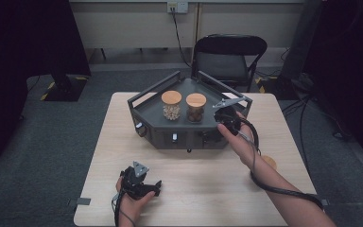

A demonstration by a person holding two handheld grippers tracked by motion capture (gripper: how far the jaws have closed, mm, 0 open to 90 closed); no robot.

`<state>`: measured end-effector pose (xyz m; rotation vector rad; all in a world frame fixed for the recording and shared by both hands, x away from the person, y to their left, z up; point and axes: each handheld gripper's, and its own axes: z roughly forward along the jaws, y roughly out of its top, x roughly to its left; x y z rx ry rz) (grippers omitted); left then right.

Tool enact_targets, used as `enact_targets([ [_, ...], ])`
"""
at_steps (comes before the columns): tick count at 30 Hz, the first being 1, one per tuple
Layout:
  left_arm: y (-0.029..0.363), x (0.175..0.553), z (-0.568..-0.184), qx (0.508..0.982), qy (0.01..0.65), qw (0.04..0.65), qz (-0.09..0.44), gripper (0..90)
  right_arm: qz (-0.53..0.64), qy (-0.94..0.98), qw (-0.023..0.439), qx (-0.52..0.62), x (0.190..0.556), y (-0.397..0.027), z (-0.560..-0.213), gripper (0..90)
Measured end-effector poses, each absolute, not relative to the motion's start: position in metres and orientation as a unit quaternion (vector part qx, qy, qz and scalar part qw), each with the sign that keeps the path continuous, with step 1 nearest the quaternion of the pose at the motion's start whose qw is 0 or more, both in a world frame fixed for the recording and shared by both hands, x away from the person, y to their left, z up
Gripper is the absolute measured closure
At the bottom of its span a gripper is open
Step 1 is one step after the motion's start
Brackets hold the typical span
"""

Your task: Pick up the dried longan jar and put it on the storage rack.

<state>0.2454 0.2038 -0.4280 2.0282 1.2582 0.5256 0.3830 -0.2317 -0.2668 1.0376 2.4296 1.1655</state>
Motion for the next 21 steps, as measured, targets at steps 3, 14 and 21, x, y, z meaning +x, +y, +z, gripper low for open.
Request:
enact_targets([
  [3, 0.204, 0.245, -0.428, 0.780, 0.484, 0.342, 0.202, 0.1, 0.402, 0.835, 0.123, 0.354, 0.380, -0.233, -0.269, 1.8],
  [14, 0.204, 0.245, -0.428, 0.780, 0.484, 0.342, 0.202, 0.1, 0.411, 0.836, 0.110, 0.346, 0.370, -0.237, -0.279, 1.8],
  [21, 0.204, 0.245, -0.428, 0.780, 0.484, 0.342, 0.202, 0.1, 0.415, 0.836, 0.102, 0.345, 0.365, -0.239, -0.286, 1.8],
])
